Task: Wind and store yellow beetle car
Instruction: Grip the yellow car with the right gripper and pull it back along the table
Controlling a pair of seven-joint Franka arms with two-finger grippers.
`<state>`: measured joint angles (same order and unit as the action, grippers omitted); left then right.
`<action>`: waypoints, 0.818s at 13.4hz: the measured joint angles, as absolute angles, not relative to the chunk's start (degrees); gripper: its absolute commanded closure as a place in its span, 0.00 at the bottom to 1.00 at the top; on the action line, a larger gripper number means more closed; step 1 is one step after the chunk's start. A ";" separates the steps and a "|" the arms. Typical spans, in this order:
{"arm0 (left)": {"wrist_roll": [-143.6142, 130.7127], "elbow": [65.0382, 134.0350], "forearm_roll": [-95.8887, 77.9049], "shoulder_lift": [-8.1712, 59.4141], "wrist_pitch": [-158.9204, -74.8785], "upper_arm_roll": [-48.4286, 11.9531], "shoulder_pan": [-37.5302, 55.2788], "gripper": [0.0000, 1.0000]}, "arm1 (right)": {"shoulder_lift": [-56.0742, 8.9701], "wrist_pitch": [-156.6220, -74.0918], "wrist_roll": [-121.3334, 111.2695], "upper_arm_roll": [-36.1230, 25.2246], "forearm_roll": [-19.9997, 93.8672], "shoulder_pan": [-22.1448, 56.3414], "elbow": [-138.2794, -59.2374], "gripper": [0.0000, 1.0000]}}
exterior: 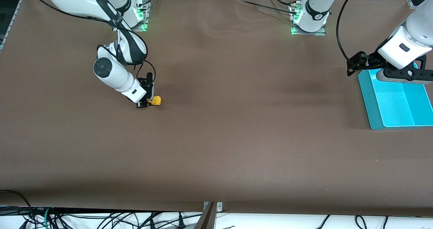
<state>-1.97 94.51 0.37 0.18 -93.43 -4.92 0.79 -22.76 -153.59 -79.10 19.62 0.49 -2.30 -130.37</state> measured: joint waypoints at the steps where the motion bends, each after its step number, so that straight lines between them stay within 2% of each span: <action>1: -1.97 94.51 0.37 0.18 -93.43 -4.92 0.79 0.00 | -22.65 -153.61 -80.25 19.51 0.49 -2.60 -130.52 0.72; 6: -1.97 94.51 0.37 0.18 -93.43 -4.92 0.79 0.00 | -21.21 -153.61 -89.60 17.99 0.50 -8.06 -132.26 0.72; 11: -1.97 94.51 0.36 0.18 -93.43 -4.92 0.79 0.00 | -20.82 -153.88 -102.39 15.99 0.51 -19.53 -132.60 0.69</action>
